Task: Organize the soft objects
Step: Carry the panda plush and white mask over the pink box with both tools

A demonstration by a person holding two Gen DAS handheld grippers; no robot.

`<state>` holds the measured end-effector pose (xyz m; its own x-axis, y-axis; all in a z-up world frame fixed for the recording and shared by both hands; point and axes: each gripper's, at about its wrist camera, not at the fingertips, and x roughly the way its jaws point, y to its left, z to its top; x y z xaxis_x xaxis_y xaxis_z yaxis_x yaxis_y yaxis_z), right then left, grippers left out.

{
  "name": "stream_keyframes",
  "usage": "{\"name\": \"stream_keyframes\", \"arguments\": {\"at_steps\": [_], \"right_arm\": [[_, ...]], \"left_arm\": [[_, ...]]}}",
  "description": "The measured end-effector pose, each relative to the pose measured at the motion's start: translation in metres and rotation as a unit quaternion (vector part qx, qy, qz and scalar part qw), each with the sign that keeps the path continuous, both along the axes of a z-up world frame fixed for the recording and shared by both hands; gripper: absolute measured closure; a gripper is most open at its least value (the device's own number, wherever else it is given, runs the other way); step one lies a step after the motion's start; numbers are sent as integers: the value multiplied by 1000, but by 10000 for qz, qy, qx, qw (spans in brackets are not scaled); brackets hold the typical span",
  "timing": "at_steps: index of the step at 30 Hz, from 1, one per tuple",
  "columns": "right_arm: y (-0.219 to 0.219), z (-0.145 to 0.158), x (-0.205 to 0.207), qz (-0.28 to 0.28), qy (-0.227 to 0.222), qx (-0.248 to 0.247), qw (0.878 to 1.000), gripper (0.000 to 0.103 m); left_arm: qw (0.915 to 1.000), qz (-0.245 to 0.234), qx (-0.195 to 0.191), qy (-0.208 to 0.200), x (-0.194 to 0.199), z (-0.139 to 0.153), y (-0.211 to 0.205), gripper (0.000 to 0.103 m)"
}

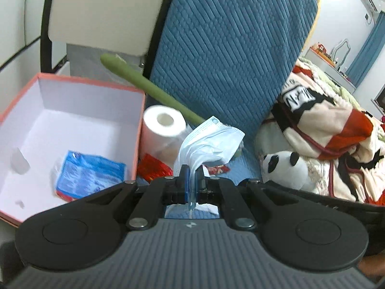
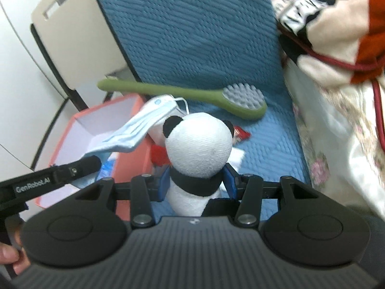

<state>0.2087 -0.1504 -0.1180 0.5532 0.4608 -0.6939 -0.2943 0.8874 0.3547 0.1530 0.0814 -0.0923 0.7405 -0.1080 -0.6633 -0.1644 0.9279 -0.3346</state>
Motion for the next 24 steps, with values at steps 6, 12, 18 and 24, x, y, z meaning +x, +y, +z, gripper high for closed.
{"name": "stream_keyframes", "arguments": {"at_steps": [6,12,18,24], "right_arm": [[25,41,12,254,-341,125,9990,53],[63,77,19,643,-680,235,9953,53],[111,103,19,1030,-694,452,9912,53],[164,108,13,1522,-745,403,9847,53]], "left_arm": [[9998,171,95,-94,3,31,29,97],[9984,430,264,-251,1,64,67,97],[9954,790,408,-358,-11,86,113,97],[9928,1097,419,-247,-24,83,159,97]]}}
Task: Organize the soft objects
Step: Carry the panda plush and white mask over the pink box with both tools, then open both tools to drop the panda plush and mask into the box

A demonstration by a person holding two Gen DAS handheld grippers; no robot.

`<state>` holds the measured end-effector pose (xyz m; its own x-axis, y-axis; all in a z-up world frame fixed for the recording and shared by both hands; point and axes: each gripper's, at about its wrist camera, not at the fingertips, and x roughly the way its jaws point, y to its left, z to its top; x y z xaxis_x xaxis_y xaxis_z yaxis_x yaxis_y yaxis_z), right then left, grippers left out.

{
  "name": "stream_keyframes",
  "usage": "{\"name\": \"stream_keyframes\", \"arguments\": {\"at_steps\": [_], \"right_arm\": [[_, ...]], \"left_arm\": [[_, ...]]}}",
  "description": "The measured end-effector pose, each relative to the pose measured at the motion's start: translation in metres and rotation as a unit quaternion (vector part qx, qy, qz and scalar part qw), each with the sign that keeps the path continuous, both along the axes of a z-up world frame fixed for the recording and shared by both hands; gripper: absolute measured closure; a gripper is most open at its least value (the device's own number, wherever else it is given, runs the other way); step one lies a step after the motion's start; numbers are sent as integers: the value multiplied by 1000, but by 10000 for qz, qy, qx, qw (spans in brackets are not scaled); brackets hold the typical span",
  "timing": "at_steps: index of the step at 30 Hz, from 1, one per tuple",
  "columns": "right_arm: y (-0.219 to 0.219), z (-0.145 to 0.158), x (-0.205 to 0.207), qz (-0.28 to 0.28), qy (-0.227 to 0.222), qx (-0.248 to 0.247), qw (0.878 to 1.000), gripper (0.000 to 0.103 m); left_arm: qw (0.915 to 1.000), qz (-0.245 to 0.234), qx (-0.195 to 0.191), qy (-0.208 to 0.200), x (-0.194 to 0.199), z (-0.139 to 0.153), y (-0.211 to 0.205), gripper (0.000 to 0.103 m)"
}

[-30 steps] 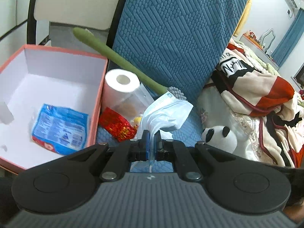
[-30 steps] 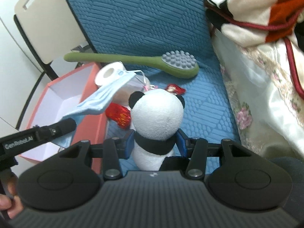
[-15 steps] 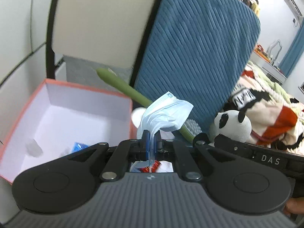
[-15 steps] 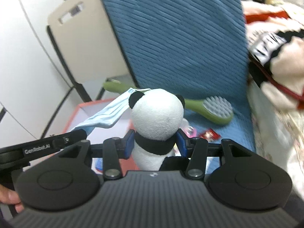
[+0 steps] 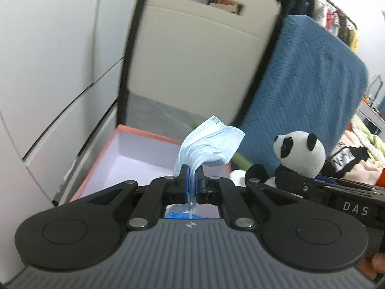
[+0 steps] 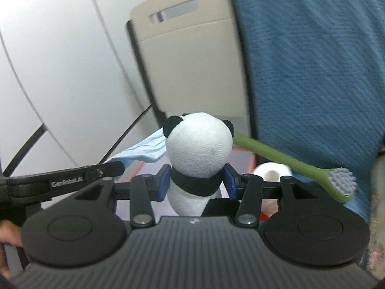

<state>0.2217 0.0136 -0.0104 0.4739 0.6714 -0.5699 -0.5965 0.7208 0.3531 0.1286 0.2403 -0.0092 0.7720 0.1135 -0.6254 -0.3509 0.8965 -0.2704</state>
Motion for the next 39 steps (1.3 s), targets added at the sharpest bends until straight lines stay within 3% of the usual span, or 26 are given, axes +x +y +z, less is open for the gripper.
{"name": "stream_keyframes", "arguments": {"at_steps": [13,22,27,29,31,39], "right_arm": [[86,-67,-1,284,621,-630,9957,53],[112,-124,-5,297,1059,-1104,9878,53],[118,-134,-5,311,1119,-1196,9860,51],[119,-133,-6,338,1102,-1202,9860,51],[117,-128,-7,373,1110,-1147,9865,42],[91,-98,-8,227,866,-785,9929,38]], "left_arm": [[9960,126,-474,751,-8,-76,81,97],[9894,22,-684,1283,-17,-129,95,97],[9886,31,-725,1320,-19,-133,98,94],[9884,42,-752,1319,-16,-133,98,76],[9894,68,-793,1214,-15,-128,99,63],[9957,93,-444,805,-24,-89,80,62]]}}
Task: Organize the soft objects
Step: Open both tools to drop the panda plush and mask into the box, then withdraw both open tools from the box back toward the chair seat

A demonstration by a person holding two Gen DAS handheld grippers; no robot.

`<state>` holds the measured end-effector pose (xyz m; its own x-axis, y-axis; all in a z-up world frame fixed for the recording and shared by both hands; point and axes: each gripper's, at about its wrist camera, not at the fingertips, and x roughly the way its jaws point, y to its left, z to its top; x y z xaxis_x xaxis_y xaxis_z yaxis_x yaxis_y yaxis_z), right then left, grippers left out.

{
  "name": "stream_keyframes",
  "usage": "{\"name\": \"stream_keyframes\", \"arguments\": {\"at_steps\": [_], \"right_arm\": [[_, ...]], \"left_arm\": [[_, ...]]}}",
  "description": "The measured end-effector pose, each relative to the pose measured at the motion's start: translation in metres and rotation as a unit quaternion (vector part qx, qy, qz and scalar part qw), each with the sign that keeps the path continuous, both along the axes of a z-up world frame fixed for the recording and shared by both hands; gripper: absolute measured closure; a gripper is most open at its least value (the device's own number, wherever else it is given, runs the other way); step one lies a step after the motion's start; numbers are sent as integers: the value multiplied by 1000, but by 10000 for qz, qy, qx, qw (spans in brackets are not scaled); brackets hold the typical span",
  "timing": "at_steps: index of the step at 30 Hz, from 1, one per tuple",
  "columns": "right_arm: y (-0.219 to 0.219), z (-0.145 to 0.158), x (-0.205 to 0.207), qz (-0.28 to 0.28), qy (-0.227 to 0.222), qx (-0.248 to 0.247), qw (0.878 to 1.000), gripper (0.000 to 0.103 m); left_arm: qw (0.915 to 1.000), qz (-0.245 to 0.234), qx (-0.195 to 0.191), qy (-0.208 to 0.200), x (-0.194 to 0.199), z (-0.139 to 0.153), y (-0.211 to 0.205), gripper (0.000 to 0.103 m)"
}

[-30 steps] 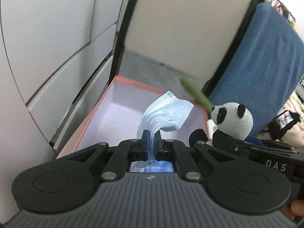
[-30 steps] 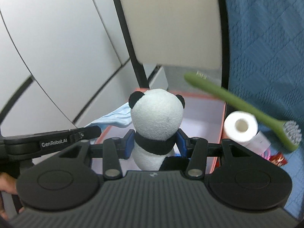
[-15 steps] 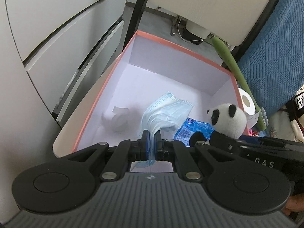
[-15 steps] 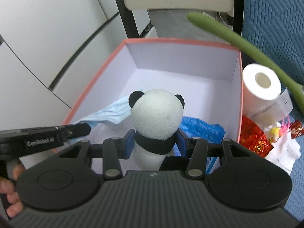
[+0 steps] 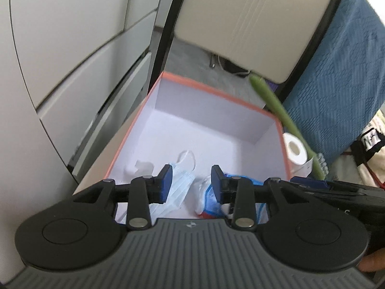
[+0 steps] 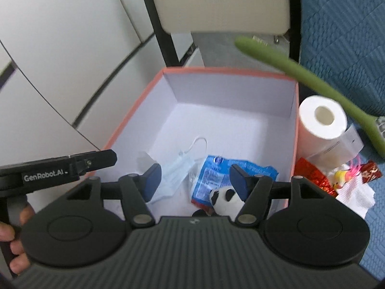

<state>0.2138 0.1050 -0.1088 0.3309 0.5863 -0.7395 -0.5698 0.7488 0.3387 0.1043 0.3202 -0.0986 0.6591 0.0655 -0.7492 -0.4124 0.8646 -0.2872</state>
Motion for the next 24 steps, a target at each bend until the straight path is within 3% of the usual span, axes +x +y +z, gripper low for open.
{"name": "stream_keyframes", "arguments": {"at_steps": [12,24], "right_arm": [[-73,61,-21,-274,-689,370,9966,38],[-153,83,-34,-656,-989,437,9920,38]], "left_arm": [[9977,-228,306,-558,-17,65,-67,62],[9946,-485,346,-848,-25,85,-145,62]]}}
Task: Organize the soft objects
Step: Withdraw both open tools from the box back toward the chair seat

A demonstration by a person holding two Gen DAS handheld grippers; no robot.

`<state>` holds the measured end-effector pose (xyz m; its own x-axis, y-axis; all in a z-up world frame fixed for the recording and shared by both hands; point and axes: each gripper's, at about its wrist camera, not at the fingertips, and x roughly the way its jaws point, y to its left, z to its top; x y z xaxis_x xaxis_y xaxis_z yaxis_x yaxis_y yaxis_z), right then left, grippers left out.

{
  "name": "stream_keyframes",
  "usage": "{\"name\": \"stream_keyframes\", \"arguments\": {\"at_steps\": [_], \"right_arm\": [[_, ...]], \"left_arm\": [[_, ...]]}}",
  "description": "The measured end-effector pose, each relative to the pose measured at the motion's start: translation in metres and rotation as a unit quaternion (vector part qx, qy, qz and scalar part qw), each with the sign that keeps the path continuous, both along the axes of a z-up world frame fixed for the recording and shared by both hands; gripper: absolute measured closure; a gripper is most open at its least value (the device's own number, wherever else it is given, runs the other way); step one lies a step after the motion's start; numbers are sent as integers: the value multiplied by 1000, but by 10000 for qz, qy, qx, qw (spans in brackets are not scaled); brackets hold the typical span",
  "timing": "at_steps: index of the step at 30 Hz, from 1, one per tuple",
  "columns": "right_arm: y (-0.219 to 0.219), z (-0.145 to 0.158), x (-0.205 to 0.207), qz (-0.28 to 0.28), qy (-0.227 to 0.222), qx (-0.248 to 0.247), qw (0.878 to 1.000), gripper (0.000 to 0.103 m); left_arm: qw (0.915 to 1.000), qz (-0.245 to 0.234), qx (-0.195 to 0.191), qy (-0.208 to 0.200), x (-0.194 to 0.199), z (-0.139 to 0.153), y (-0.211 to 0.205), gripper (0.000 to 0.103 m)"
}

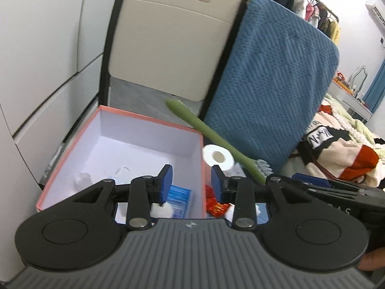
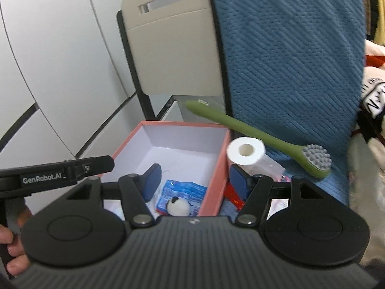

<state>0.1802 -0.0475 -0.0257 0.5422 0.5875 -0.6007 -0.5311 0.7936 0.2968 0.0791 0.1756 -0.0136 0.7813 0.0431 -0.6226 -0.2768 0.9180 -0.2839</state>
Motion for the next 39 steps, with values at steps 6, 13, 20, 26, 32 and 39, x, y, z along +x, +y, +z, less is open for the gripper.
{"name": "stream_keyframes", "arguments": {"at_steps": [6,13,20,26,32,39], "right_arm": [[-32,1,-15,-190,-131,-94,9997,38],[-66,-6,-31,-482,-169,-119,9986,38],[-101,-27,-49,-802,-127,-121,9966,38],[-122,-53,-63,-978,-125,-200,9949,38],[-143,-78,-71,-1255,-47,-179,9919,38],[-157,-103,-62,-1364,68,-4,9906,38]], "left_arm": [[9997,-246,21,56,-6,-5,-38,62],[9985,-535,96,61,-11,-11,-77,62],[9970,-758,140,92,-19,-25,-111,62],[9954,-906,236,218,-28,-45,-139,62],[9925,-1080,419,385,-27,-59,-155,62],[9925,-967,551,505,-7,-66,-153,62]]}}
